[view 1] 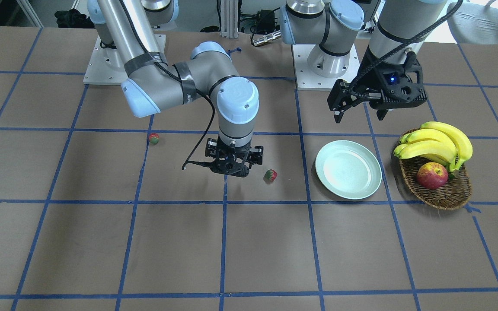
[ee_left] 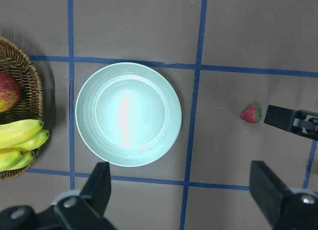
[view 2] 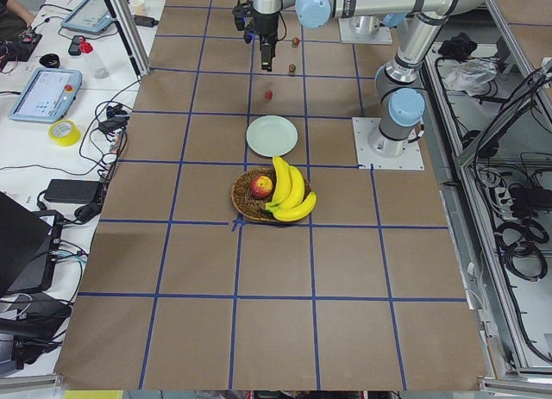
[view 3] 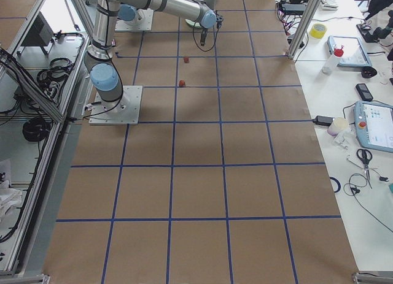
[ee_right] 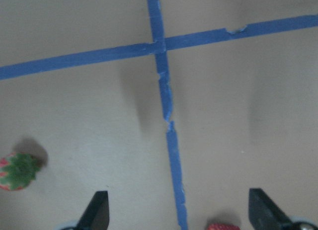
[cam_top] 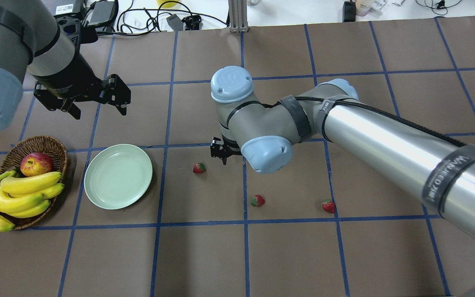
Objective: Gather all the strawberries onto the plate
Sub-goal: 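Move the right gripper to the middle strawberry and grasp it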
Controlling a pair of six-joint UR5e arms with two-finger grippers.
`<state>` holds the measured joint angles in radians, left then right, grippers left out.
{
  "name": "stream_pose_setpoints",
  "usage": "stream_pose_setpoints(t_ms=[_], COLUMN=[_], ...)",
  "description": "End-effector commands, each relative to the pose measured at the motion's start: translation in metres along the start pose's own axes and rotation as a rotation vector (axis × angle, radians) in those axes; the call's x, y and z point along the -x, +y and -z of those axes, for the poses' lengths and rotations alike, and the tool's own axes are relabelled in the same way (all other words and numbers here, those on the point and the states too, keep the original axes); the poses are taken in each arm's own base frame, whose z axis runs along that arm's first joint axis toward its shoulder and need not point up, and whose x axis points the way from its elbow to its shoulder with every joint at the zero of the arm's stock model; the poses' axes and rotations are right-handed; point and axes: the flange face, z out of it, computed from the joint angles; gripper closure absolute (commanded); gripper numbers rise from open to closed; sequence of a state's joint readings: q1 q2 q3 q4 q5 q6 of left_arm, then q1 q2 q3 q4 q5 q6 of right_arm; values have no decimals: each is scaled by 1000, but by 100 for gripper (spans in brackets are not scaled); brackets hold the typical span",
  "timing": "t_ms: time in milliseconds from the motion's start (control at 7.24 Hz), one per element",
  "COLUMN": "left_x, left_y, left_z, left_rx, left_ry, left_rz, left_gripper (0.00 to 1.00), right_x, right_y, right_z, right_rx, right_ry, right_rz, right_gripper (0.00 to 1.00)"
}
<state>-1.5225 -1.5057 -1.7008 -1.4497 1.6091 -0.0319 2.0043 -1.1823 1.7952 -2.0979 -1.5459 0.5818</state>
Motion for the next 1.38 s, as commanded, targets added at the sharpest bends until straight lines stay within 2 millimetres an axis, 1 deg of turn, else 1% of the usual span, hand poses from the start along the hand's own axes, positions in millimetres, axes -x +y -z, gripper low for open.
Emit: stream_pose_setpoints(t_ms=[0, 138, 276, 414, 552, 690, 1243], left_x=[0, 1, 0, 0, 0, 1, 0], left_y=[2, 2, 3, 4, 5, 5, 5], left_z=[3, 6, 9, 9, 7, 6, 4], left_rx=[-5, -9, -11, -8, -5, -2, 1], left_ry=[11, 14, 19, 14, 11, 5, 8], left_rz=[1, 1, 0, 0, 0, 0, -2], left_gripper=[0, 0, 0, 0, 0, 0, 0], right_x=[-35, -42, -44, -43, -41, -42, -44], right_y=[38, 51, 55, 55, 52, 53, 58], right_z=[-48, -64, -69, -69, -65, -66, -68], right_rx=[-43, -39, -23, -19, -23, -8, 41], right_ry=[-30, -25, -15, -20, -21, -12, -2], right_rz=[5, 11, 14, 19, 87, 99, 133], right_gripper=[0, 3, 7, 17, 34, 39, 39])
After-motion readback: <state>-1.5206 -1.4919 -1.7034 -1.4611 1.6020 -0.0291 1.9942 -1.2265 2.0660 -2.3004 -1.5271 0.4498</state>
